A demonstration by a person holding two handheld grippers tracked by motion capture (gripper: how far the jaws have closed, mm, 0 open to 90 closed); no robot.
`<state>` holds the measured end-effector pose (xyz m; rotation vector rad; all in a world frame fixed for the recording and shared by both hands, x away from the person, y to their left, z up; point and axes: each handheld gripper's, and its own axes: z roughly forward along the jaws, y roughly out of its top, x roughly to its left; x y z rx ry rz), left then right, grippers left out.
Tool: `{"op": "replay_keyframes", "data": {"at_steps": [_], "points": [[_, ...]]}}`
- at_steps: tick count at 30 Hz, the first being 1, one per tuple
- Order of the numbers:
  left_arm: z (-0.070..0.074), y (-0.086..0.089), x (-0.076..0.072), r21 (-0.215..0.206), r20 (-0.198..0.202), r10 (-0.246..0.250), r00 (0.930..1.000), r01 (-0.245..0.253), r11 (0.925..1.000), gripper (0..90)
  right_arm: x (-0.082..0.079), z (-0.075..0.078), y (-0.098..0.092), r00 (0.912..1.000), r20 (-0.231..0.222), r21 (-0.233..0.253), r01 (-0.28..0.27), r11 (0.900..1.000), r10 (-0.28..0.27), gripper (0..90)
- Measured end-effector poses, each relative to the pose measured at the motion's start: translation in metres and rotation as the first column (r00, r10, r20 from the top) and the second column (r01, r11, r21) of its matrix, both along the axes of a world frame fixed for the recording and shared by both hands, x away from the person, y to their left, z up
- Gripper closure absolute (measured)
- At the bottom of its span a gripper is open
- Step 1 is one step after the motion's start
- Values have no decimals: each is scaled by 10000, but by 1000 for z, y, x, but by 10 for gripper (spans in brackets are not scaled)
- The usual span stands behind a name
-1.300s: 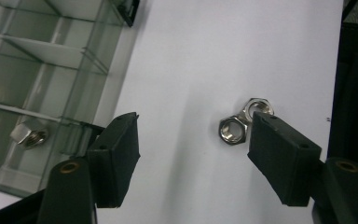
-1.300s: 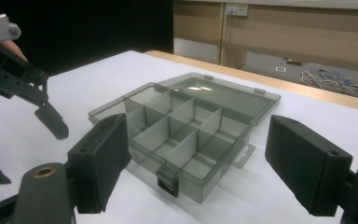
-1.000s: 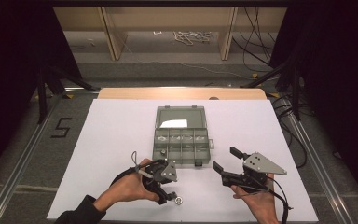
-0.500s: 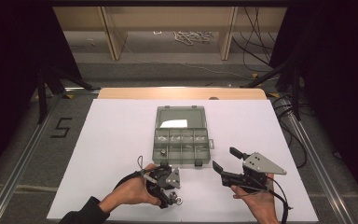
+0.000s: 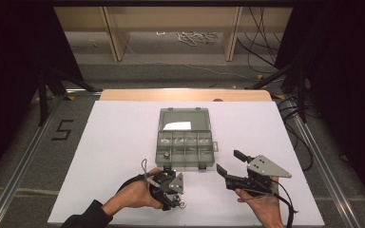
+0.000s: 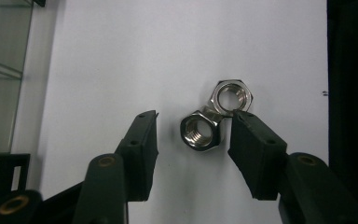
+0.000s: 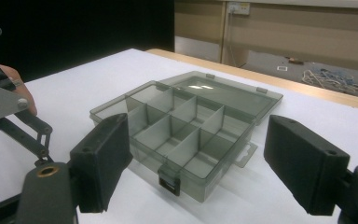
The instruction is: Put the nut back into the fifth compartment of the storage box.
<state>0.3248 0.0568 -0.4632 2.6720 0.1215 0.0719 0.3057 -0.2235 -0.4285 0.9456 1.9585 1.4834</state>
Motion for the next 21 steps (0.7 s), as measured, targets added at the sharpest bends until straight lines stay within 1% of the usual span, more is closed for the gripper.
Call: {"op": "replay_keyframes", "data": {"at_steps": [6, 7, 8, 9, 10, 12, 13, 14, 16, 20, 21], "points": [[0, 0, 1, 52, -18, 37, 10000, -37, 10000, 557, 0, 0, 0, 10000, -14, -17, -6, 10000, 6, 235], [0, 0, 2, 126, 26, -75, 10000, 74, 9999, 568, 0, 0, 0, 10000, -18, -14, -8, 10000, 7, 235], [-1, 1, 1, 57, 0, 38, 10000, -38, 10000, 570, 0, 0, 0, 10000, -14, -18, -8, 10000, 8, 236], [-1, 0, 2, 68, 19, 33, 10000, -33, 10000, 572, 0, 0, 0, 10000, -17, -20, -10, 10000, 10, 236], [-2, 0, 3, 106, 94, -75, 9999, 74, 9999, 581, 0, 0, 0, 10000, -18, -17, -8, 10000, 8, 236], [-3, -1, 3, 210, 109, -147, 9998, 144, 9997, 593, 0, 0, 0, 10000, -22, -21, -15, 10000, 15, 236], [-4, -1, 3, 212, 11, -98, 10000, 98, 9997, 597, 0, 0, 1, 10000, -29, -19, -13, 10000, 13, 237], [-3, -1, 3, 228, 82, -206, 9998, 204, 9995, 606, 0, 0, 1, 10000, -24, -15, -15, 10000, 15, 237], [-4, -2, 3, 235, 80, -200, 9998, 198, 9995, 607, 0, 0, 0, 10000, -9, -18, -12, 10000, 12, 237], [-3, -4, 3, 382, 71, -317, 9995, 314, 9988, 622, 0, 0, 1, 10000, 3, 27, -14, 10000, 14, 237], [-3, -4, 3, 356, 98, -306, 9995, 303, 9989, 625, 0, 0, 1, 10000, 41, 30, -36, 10000, 36, 238]]}}
